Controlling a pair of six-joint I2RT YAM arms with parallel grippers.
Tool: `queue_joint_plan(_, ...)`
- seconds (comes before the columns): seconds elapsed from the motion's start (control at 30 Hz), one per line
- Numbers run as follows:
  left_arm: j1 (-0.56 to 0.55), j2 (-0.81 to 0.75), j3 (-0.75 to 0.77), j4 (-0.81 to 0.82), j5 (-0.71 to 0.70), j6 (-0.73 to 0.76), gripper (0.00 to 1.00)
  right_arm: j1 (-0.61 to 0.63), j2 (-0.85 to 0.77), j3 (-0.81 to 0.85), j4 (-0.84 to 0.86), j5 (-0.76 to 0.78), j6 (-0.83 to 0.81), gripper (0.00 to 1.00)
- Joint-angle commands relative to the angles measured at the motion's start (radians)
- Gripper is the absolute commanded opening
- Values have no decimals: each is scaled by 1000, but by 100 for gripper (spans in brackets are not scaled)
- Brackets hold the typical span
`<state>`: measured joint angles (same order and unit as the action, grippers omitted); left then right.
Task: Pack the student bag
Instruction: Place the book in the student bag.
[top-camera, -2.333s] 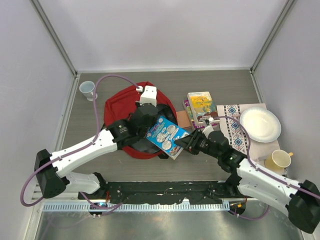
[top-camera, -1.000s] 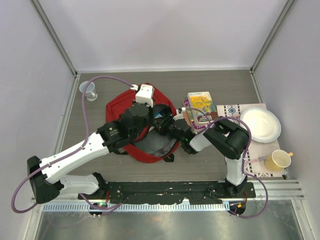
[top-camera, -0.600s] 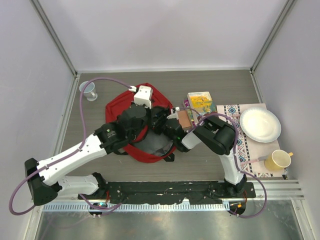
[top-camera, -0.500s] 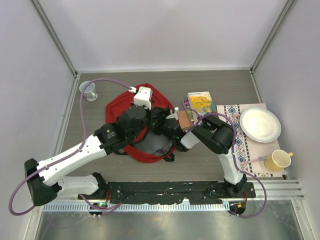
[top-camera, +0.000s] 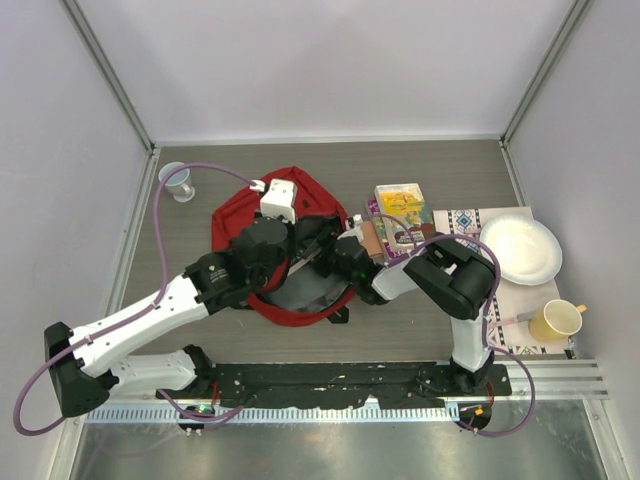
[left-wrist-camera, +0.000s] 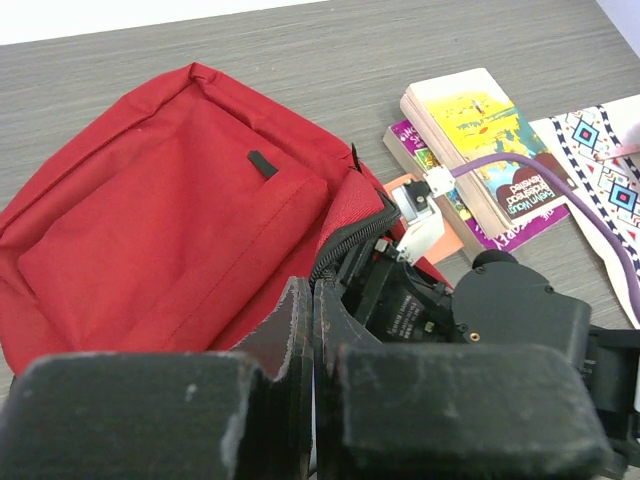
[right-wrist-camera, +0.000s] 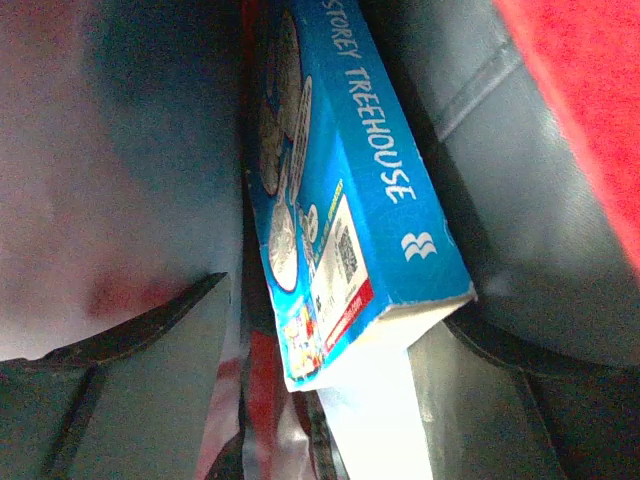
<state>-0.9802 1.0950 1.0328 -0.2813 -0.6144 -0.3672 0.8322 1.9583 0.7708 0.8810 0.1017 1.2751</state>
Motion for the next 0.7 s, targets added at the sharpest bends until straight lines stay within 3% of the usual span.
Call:
queue_joint_plan(0.0,6,-29,-5,42,-41,-13,0,5,-71,-56,-70,-8,-31,74)
queue_joint_plan(0.1,9,-32,-5,42,-42,-15,0,5,-102,-80,-88,-19,-28,72)
queue_joint_plan(0.2,9,-32,-8,37,-42,-13,0,7,-125,-108,-82,-33,-19,62)
queue_joint_plan(0.23,9,-33,-8,39,-42,-15,0,5,-127,-117,-70,-37,-14,50)
queue_joint_plan(0.33,9,-35,-13,44,-39,-21,0,7,-113,-122,-25,-36,-6,30)
queue_joint_plan(0.43,9,-35,-14,45,-31,-24,0,5,-81,-99,15,-42,1,3)
queue_joint_plan(0.67,11,-37,-11,31,-10,-33,0,5,-29,-9,79,-17,27,3)
